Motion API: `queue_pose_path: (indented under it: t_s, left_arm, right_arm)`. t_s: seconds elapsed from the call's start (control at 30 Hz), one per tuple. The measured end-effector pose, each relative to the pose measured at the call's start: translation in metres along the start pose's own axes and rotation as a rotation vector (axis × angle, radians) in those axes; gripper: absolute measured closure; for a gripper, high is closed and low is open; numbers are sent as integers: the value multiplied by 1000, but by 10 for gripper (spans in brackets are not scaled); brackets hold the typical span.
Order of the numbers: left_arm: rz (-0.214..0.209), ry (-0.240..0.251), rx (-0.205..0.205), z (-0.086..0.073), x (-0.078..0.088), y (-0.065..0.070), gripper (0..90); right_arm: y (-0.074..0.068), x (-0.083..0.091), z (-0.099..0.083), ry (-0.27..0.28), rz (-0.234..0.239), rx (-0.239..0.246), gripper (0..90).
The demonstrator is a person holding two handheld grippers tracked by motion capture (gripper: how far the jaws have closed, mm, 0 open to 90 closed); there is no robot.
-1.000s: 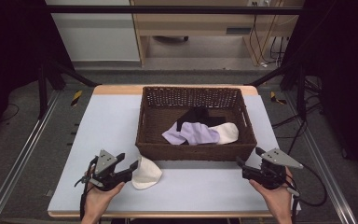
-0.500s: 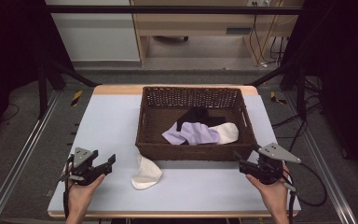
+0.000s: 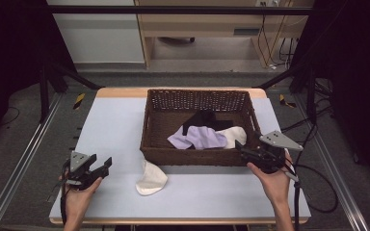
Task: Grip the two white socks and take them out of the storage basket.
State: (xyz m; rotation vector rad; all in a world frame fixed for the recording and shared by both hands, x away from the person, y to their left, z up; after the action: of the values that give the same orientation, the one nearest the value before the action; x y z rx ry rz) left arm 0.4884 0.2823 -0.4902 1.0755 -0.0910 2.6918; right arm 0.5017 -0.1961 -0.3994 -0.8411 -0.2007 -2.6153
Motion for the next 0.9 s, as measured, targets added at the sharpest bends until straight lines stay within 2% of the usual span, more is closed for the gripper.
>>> queue_pose_path:
  t_s: [0.17,0.3,0.43,0.57,0.8,0.9]
  left_arm:
    - [-10,13,7,1,0,0,383]
    - [-18,25,-5,3,-2,2,369]
    - [-27,71,-9,6,0,4,368]
    - [-17,90,-5,8,3,2,365]
    - [-5,94,12,6,4,-3,367]
    - [4,84,20,3,2,-4,366]
  right_arm:
    - [-1,-9,15,-6,4,-10,287]
    - [-1,-20,31,-18,3,-8,299]
    - [0,-29,40,-32,1,-6,304]
    - [1,-36,45,-43,-2,-8,316]
    - [14,-60,60,-77,-7,-17,355]
    - [24,-76,65,-117,-8,-24,390]
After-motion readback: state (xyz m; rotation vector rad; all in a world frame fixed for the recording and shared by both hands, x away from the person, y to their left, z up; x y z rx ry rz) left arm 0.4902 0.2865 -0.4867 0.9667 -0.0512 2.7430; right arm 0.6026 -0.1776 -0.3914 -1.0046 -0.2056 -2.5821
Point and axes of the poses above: each handheld gripper's, and its own axes: x roughly backward along the jaws, z roughly out of its top, y roughly to its right, the point moved 7 cm from there along -x, roughly forward along the jaws, and after that the axes turned 14 degrees about -y, right-handed, at the moved point
